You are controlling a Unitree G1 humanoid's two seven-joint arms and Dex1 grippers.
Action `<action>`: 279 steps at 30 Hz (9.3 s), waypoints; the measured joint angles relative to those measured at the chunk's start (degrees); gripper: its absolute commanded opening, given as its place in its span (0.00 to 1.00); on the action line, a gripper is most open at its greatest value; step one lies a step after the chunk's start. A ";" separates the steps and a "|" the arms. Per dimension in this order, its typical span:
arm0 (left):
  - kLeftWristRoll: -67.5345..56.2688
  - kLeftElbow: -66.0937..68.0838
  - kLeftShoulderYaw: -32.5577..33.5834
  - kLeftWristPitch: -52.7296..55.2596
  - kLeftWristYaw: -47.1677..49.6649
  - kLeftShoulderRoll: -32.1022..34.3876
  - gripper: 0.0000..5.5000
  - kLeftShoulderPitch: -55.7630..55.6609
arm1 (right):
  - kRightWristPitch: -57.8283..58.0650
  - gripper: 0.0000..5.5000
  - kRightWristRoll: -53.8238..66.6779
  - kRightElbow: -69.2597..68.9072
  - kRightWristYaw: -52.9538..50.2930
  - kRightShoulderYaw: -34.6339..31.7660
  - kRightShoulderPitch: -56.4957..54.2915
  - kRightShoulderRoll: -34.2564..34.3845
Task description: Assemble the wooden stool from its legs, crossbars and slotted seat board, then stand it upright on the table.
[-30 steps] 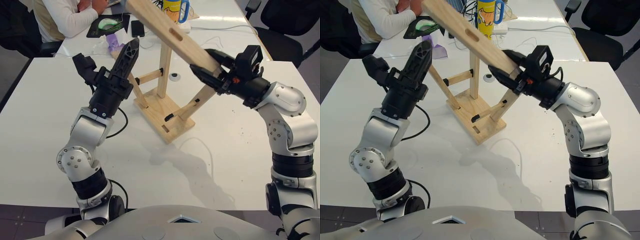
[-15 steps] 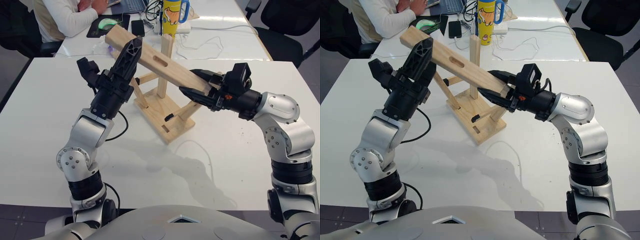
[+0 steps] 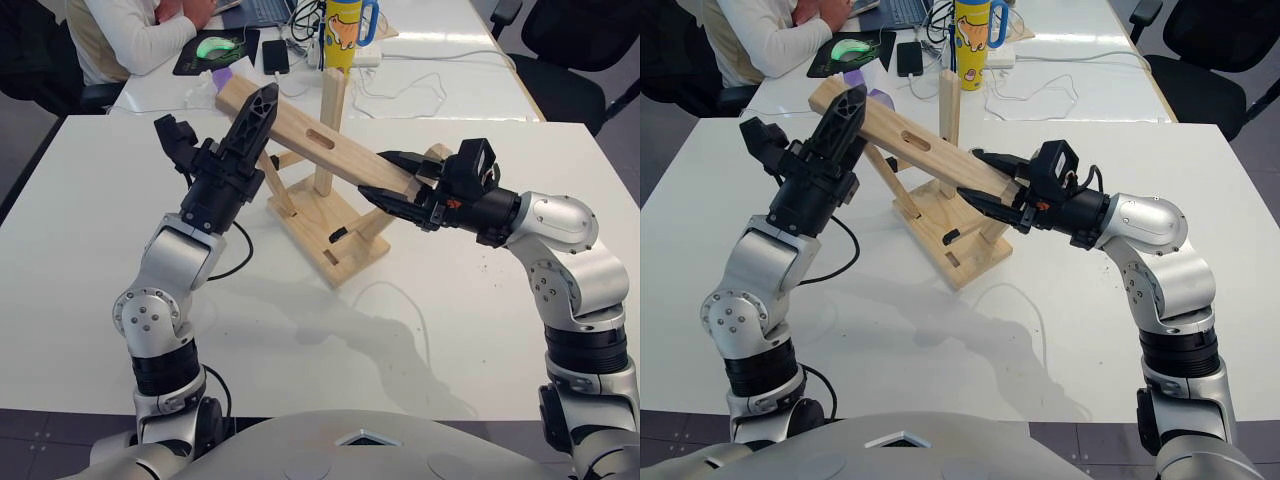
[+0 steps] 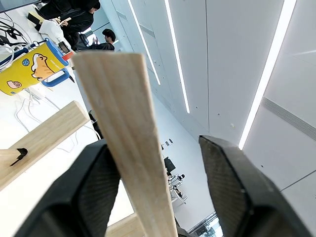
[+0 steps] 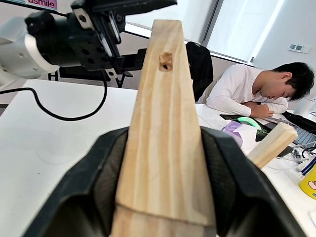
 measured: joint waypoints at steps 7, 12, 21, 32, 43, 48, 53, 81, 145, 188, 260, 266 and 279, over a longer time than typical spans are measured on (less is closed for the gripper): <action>0.57 0.61 -0.20 -0.56 -0.23 0.29 0.20 0.00 | 1.96 0.38 0.15 -0.67 0.17 0.10 0.02 -0.79; 1.10 0.69 -0.07 -1.14 -0.05 0.36 0.19 0.02 | 5.39 0.50 2.38 -2.11 1.14 -0.20 0.77 -2.26; 1.20 1.57 0.74 -2.33 0.77 0.99 0.19 0.07 | 12.75 0.54 11.79 -1.64 -0.72 -4.55 -1.72 -2.43; 1.87 2.20 1.90 -3.61 1.50 1.20 0.19 0.07 | 21.00 0.51 27.99 12.15 -19.26 -18.63 -17.54 3.17; 13.38 -0.59 4.37 -6.27 1.42 6.03 0.19 -0.04 | 13.05 0.22 11.64 18.08 -33.99 -18.15 -14.25 6.34; 18.18 -4.73 6.24 -8.35 2.86 8.04 0.19 -1.63 | 7.10 0.06 -5.93 25.48 -34.39 -9.23 -10.00 2.03; 20.82 -4.92 8.19 -8.87 4.08 9.77 0.19 -3.03 | 4.66 0.00 -11.31 25.99 -25.09 -1.68 -3.73 0.65; 34.28 -0.83 11.92 -7.79 -0.32 12.32 0.19 5.66 | 16.31 0.00 1.91 1.48 -3.10 3.64 4.27 -0.59; 65.64 -13.90 -10.94 -19.80 -5.50 1.04 0.19 35.05 | 27.65 0.05 23.44 2.88 -0.16 -12.66 4.65 -4.09; 65.88 -11.80 -8.97 -19.35 -8.93 1.65 0.19 32.41 | 16.71 0.49 11.91 -2.86 0.00 5.11 1.75 1.93; 70.02 0.95 -16.45 -31.46 -15.27 15.68 0.39 34.27 | 7.89 0.38 1.39 -3.76 -1.87 10.44 1.52 0.47; 69.39 -6.54 -13.47 -19.46 -13.45 15.69 0.46 31.94 | 9.43 0.38 2.42 -2.04 -2.70 9.52 0.40 1.97; 71.43 -17.18 -9.26 -12.28 -10.02 12.36 0.46 23.49 | 11.87 0.38 3.06 -2.24 -5.03 7.17 0.36 3.12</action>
